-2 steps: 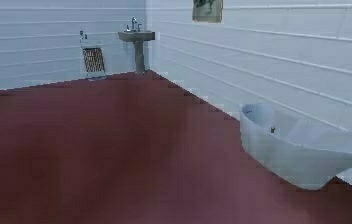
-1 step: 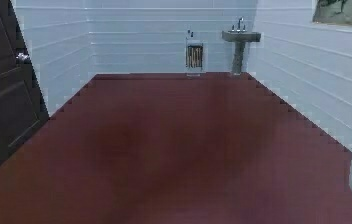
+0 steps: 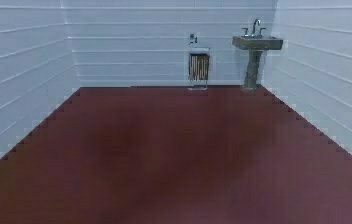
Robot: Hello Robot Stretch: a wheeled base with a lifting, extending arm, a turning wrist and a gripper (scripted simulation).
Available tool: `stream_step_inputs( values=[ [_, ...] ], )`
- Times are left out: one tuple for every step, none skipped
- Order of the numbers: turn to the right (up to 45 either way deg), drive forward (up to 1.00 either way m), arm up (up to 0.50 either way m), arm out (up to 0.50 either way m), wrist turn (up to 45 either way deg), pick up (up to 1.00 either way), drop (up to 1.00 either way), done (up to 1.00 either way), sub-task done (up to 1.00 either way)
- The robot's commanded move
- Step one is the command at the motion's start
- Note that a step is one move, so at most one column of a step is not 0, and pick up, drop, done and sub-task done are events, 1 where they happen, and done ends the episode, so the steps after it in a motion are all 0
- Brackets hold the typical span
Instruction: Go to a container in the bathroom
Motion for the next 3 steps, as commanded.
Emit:
stream_step_inputs(
  values=[
    [0.0,1.0,0.0,0.0,0.0,0.0,0.0,0.0,0.0],
    [0.0,1.0,0.0,0.0,0.0,0.0,0.0,0.0,0.0],
    [0.0,0.9,0.0,0.0,0.0,0.0,0.0,0.0,0.0]
  ],
)
